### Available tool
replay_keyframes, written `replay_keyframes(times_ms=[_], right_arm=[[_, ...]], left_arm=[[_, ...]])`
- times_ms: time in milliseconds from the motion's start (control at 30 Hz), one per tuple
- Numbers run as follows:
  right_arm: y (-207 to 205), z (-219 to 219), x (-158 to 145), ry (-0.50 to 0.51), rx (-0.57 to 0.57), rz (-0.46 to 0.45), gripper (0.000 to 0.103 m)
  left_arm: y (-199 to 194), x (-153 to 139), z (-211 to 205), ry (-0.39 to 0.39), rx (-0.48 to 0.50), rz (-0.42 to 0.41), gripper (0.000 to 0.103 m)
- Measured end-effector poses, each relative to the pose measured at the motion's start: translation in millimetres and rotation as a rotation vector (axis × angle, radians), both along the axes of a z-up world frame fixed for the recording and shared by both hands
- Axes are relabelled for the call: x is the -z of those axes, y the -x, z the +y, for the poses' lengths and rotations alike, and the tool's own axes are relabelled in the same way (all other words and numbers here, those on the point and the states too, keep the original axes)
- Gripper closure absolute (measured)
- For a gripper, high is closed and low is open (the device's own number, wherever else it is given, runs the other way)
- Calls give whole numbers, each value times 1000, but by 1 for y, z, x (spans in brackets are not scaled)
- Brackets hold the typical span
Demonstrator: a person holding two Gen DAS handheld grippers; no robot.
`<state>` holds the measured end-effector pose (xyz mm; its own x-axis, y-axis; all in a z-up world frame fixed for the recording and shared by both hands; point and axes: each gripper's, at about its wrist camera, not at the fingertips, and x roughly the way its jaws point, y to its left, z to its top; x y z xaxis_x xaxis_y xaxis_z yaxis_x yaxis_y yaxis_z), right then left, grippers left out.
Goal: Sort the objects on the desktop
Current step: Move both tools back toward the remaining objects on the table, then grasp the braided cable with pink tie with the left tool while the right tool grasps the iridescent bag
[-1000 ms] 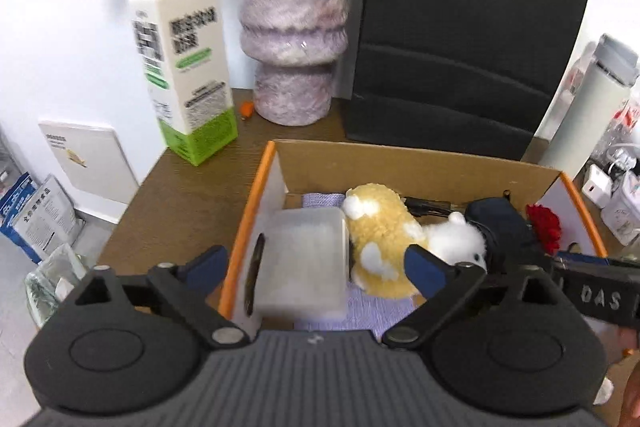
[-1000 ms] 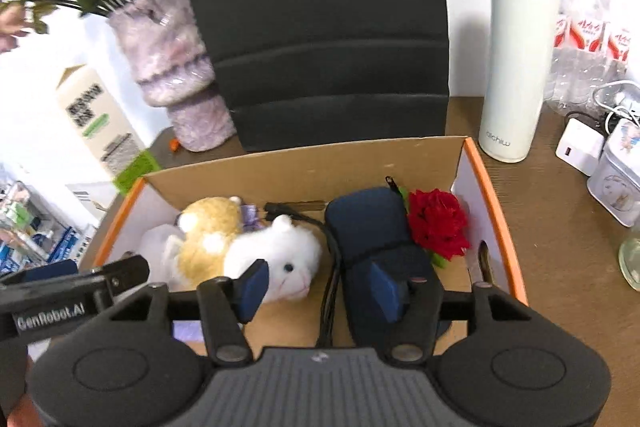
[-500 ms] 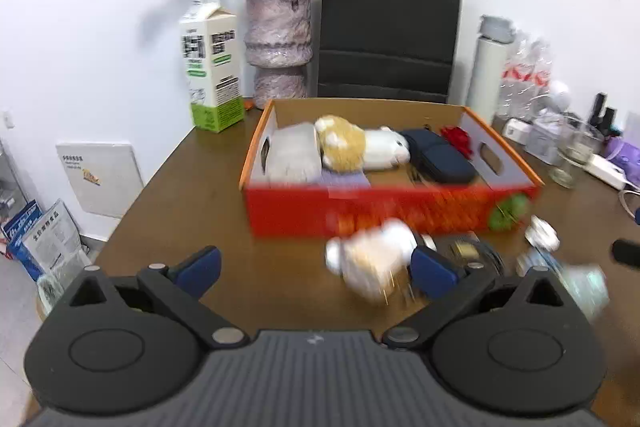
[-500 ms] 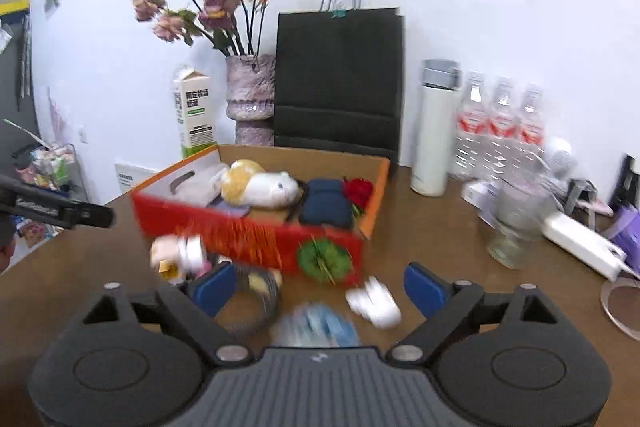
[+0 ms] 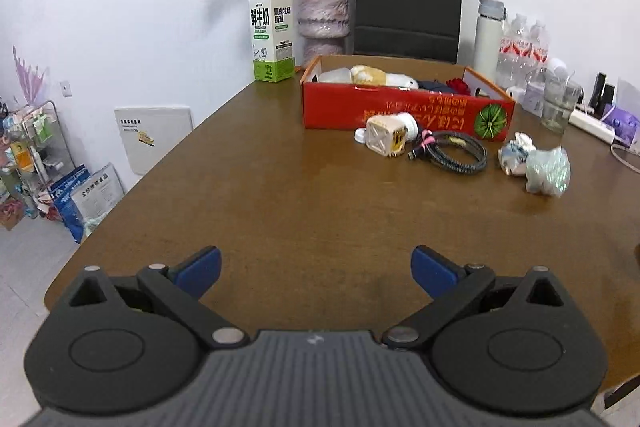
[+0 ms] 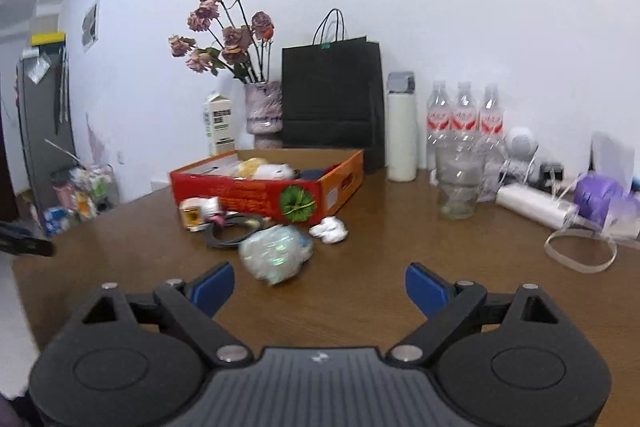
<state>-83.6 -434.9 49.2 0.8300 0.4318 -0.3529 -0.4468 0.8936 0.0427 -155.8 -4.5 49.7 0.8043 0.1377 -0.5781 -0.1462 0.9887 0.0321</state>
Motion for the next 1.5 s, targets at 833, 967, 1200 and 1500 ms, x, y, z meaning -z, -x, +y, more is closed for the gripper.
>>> replay_keyframes(times_ms=[833,967,1200,1500], right_arm=[[31,24,0,59,-90,28,10],[15,46,-2,76,-94,48,10],[-30,100,7,116,-44,101,10],[-89,147,32,148,95,187,12]], left_arm=[[-4,6,-9,1,33,4,0],[-31,4,-5,4,58,-18,0],[-110,3,-1,46,143,-37,0],[-229,12,-13,141,203,-31,0]])
